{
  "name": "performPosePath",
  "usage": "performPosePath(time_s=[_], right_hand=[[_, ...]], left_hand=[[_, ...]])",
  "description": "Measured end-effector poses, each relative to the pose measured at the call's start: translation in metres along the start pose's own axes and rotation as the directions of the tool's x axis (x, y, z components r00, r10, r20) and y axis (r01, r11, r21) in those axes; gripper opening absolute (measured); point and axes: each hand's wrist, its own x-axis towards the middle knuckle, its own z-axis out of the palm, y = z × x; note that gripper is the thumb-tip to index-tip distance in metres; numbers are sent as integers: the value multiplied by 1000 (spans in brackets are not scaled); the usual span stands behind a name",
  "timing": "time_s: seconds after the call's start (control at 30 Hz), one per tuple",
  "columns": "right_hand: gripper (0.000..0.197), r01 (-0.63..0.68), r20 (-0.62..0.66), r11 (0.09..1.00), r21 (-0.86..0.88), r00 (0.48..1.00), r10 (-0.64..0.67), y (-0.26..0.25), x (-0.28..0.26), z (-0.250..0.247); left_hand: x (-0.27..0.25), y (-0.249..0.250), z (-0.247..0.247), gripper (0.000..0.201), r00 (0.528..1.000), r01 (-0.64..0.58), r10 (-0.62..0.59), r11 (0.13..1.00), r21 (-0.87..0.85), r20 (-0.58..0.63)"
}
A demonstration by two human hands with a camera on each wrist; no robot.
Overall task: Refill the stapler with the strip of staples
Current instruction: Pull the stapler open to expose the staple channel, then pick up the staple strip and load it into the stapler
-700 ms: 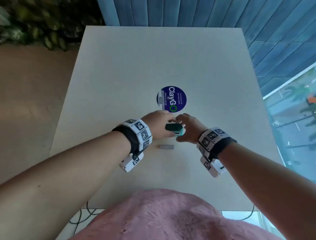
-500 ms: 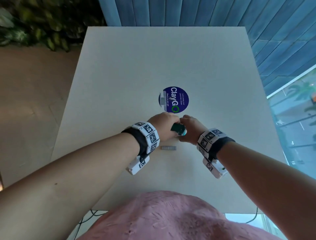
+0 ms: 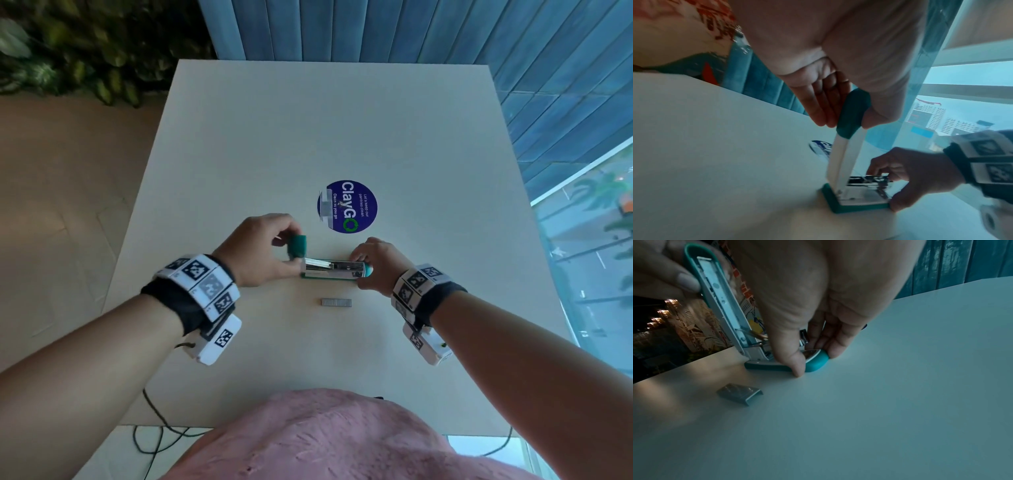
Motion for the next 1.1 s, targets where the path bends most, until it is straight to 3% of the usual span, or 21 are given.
performPosePath(time_s=[0.13, 0.33, 0.6, 0.7, 0.77, 0.87, 0.97, 1.1], right_hand=[[39, 5, -2, 1000, 6, 1000, -5, 1, -2, 1], [37, 12, 1, 1000, -18, 1000, -12, 2, -2, 2], [38, 8, -7, 998, -61, 1000, -9, 1, -5, 5], [42, 41, -100, 997, -69, 994, -48, -12, -14, 4], [34, 144, -168, 988, -62, 974, -152, -25, -26, 6], [28, 247, -20, 960, -133, 967, -252, -38, -42, 19], [39, 230, 110, 946, -229, 972, -210, -32, -47, 38], [29, 242, 32, 952, -187, 970, -240, -25, -47, 50]], left_hand=[[-11, -25, -20, 26, 998, 64, -62, 996, 58, -30], [-16, -65, -21, 21, 984, 158, -175, 952, 261, 41], [-14, -91, -6, 22, 979, 166, -189, 955, 247, 72], [-15, -93, -5, 22, 981, 159, -180, 957, 244, 68], [-14, -94, -4, 22, 982, 159, -179, 957, 244, 64], [-16, -94, -3, 21, 983, 158, -176, 957, 244, 53], [-17, -96, -3, 21, 983, 161, -178, 959, 235, 53], [-17, -96, -3, 21, 981, 164, -184, 958, 236, 64]])
